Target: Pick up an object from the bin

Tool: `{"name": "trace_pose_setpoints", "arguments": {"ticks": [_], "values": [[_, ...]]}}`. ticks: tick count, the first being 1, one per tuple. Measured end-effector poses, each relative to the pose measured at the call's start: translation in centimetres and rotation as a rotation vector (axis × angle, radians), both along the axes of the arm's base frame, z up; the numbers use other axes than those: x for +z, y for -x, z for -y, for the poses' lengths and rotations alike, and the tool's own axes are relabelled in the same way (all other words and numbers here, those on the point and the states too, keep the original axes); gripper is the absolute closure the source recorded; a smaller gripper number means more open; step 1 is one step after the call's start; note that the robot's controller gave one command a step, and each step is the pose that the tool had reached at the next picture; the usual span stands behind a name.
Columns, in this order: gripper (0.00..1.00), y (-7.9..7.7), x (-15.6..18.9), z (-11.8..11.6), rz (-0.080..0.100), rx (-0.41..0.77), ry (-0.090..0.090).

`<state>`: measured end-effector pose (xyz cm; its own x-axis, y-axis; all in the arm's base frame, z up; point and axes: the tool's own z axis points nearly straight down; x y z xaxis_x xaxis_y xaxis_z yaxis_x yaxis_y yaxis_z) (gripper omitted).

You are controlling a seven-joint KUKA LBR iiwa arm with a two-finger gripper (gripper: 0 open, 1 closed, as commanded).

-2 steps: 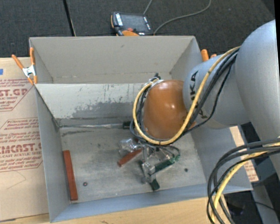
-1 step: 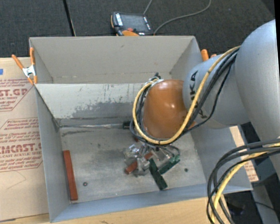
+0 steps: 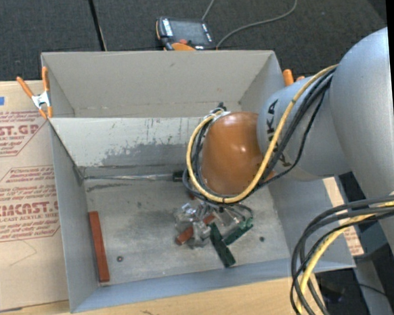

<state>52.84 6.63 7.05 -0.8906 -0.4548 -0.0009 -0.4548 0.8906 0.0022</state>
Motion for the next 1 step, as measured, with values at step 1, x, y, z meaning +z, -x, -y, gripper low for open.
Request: {"name": "trace_pose_setpoints", "arguments": {"ticks": [1], "values": [[1.0, 3.64, -0.14, 2.4, -0.004, 0.016, 0.002]]}}
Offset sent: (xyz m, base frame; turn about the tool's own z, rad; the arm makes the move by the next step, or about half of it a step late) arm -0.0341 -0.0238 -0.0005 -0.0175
